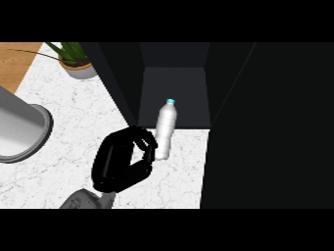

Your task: Pick up the bottled water, place it into the cabinet and close the cabinet

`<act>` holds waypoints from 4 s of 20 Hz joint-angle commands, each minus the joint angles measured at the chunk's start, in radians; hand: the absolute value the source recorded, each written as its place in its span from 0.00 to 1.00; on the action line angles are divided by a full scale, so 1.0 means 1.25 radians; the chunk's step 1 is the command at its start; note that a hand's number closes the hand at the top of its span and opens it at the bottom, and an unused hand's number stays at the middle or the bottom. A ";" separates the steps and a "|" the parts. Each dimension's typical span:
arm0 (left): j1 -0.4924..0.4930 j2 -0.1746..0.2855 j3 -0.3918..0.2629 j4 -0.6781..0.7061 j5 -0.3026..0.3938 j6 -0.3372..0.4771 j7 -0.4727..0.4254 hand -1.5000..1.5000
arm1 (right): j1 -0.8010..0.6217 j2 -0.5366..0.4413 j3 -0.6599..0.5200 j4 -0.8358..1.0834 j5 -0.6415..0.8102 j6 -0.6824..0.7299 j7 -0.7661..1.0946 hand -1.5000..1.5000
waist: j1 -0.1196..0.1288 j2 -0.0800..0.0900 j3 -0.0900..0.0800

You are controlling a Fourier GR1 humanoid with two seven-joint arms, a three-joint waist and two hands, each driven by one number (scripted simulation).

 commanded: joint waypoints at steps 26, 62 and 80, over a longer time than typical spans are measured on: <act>0.391 0.278 0.232 -0.313 0.208 -0.195 -0.024 0.00 | -0.175 -0.145 0.408 -0.106 0.142 0.024 0.184 1.00 | 0.050 -0.003 -0.008; 0.423 0.420 0.357 -0.296 0.311 -0.387 0.006 0.00 | -0.562 -0.107 0.344 0.021 0.021 0.064 0.364 1.00 | 0.185 0.031 -0.019; 0.414 0.437 0.370 -0.288 0.333 -0.432 0.013 0.00 | -0.639 -0.006 0.345 0.114 -0.135 0.041 0.433 1.00 | 0.222 0.060 -0.017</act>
